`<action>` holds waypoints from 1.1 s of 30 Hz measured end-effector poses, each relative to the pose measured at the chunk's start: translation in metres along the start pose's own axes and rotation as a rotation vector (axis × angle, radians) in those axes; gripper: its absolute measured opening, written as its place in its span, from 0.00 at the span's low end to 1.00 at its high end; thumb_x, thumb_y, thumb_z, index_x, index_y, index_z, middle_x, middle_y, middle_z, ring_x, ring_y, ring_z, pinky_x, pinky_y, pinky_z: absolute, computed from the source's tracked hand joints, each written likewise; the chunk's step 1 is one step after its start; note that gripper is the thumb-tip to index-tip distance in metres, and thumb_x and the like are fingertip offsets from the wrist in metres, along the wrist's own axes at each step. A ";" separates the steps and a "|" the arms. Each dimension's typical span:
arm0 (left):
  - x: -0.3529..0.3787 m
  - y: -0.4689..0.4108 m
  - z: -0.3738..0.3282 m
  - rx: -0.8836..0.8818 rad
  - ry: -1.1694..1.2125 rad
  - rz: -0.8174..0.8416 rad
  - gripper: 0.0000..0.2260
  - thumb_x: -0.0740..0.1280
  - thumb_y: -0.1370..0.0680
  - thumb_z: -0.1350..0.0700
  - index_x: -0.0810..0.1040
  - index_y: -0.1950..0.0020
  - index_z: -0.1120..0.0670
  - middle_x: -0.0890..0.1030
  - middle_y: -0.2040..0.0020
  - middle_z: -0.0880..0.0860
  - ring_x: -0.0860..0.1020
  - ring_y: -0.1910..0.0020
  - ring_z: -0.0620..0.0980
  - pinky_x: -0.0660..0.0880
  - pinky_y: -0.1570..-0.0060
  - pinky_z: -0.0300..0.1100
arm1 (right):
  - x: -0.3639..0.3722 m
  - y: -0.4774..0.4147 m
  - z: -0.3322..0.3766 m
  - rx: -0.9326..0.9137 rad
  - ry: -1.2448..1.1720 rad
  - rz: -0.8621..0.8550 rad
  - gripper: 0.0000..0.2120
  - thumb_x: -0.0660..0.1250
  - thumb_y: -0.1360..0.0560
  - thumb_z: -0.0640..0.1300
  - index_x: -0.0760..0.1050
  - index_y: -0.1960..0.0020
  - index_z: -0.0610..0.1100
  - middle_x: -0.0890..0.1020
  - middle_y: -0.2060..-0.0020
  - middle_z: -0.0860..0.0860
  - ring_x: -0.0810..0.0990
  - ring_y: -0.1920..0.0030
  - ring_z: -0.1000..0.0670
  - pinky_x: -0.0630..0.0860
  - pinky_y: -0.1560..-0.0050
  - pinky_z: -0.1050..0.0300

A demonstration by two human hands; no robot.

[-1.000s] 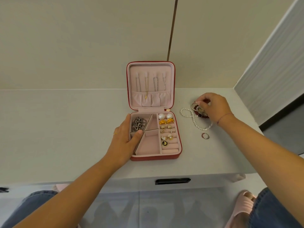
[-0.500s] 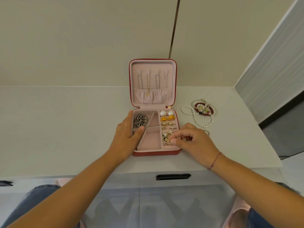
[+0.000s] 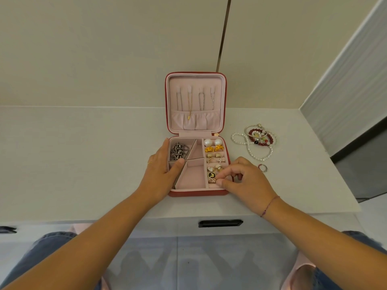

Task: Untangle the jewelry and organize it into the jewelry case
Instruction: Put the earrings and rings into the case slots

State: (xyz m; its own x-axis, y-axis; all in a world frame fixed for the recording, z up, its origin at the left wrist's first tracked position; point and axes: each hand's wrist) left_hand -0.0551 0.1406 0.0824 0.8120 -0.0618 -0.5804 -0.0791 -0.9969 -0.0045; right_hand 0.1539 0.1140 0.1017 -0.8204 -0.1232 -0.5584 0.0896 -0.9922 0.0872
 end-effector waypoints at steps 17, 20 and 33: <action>0.000 0.001 0.002 0.013 -0.010 -0.005 0.24 0.58 0.19 0.50 0.55 0.24 0.45 0.66 0.32 0.43 0.61 0.30 0.50 0.57 0.39 0.40 | 0.005 -0.003 0.007 0.025 0.083 -0.033 0.10 0.75 0.32 0.47 0.76 0.66 0.57 0.72 0.59 0.52 0.72 0.61 0.57 0.65 0.63 0.71; 0.000 -0.001 0.005 0.016 -0.004 0.003 0.23 0.58 0.19 0.48 0.56 0.25 0.42 0.67 0.32 0.43 0.62 0.32 0.49 0.60 0.37 0.43 | 0.007 -0.004 0.004 0.014 0.090 -0.033 0.11 0.75 0.32 0.47 0.76 0.67 0.57 0.72 0.60 0.53 0.73 0.59 0.58 0.66 0.61 0.71; -0.002 0.003 -0.004 0.072 0.037 -0.006 0.18 0.59 0.19 0.50 0.52 0.39 0.33 0.61 0.39 0.36 0.57 0.39 0.40 0.57 0.40 0.39 | -0.046 -0.053 -0.023 -0.068 0.013 -0.324 0.04 0.74 0.31 0.42 0.80 0.58 0.49 0.73 0.61 0.51 0.70 0.63 0.56 0.66 0.60 0.73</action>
State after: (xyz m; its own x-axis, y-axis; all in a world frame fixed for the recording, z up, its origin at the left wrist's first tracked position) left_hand -0.0546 0.1377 0.0865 0.8335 -0.0585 -0.5495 -0.1141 -0.9912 -0.0675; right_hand 0.2000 0.1720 0.1039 -0.8051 0.1993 -0.5587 -0.1372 -0.9789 -0.1514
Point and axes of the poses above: each hand's wrist, its own y-axis away from the middle knuckle, its own x-axis out of the palm, z = x × y
